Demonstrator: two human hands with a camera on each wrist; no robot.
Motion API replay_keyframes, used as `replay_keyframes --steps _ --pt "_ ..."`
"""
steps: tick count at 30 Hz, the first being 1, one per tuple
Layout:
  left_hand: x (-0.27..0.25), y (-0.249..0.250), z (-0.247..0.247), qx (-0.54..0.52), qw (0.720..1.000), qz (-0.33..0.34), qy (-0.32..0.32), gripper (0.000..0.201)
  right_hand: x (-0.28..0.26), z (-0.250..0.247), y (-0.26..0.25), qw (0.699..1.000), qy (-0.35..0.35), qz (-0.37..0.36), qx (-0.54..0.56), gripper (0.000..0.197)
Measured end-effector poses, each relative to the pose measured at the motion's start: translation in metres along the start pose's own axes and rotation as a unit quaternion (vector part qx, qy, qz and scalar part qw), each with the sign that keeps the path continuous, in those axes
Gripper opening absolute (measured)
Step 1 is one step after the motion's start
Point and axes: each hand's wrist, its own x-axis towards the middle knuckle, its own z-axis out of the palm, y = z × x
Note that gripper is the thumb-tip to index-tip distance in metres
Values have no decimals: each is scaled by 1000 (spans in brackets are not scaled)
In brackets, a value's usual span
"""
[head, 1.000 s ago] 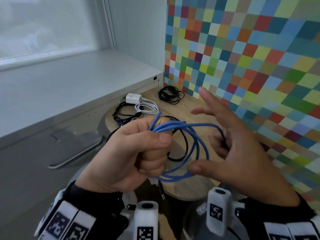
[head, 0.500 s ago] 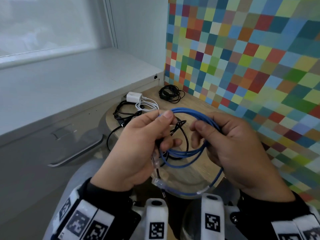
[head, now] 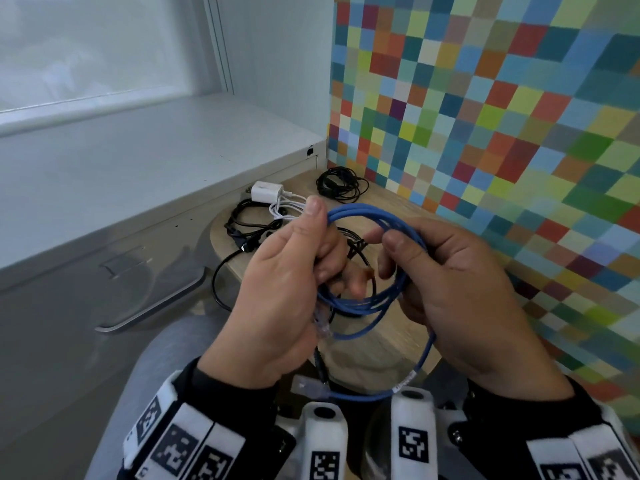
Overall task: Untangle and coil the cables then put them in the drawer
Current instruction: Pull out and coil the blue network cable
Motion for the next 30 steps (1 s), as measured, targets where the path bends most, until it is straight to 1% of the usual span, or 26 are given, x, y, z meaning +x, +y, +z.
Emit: replay_keyframes --steps 1,4,6,7,9,10,12,14,15,18,20,22,23,26,28,30 --pt "0 0 0 -10 1000 5 3 43 0 -2 0 999 -11 -1 -30 28" --pt "0 -2 1 -36 999 15 -10 44 0 -5 2 986 -26 7 -163 13" --pt "0 -2 1 -35 999 24 -26 43 0 -5 3 972 -43 19 -232 16" --pt "0 -2 1 -36 999 27 -30 42 0 -4 3 969 -58 30 -237 19" --pt "1 -1 0 -43 998 28 -34 42 -2 -2 2 974 -89 53 -202 24" --pt "0 -1 -1 -47 998 27 -35 42 -2 -2 1 979 -93 61 -172 24" --pt "1 -1 -2 -46 998 17 -28 42 -2 -1 0 990 -64 66 -108 18" --pt "2 -2 -3 -29 1000 2 -1 41 -1 -2 1 996 -18 53 -67 7" --pt "3 -2 -4 -18 1000 -6 18 39 0 -4 2 997 -1 41 -60 3" --pt "6 -3 -5 10 999 -9 49 40 3 -6 6 998 29 4 -60 9" --pt "6 -4 -4 28 998 -3 53 43 4 -7 9 997 37 -11 -69 10" --pt "5 -4 -5 48 998 7 39 48 5 -8 11 996 38 -11 -76 10" --pt "6 -5 -8 65 997 19 27 47 5 -8 11 996 38 -10 -76 9" --pt "5 -2 -12 139 988 60 4 26 6 -11 9 997 32 -7 -73 12" --pt "4 0 -12 157 986 60 10 21 6 -11 9 997 33 -14 -68 14" --pt "5 0 -12 161 986 45 11 13 6 -10 9 997 45 -24 -64 13"
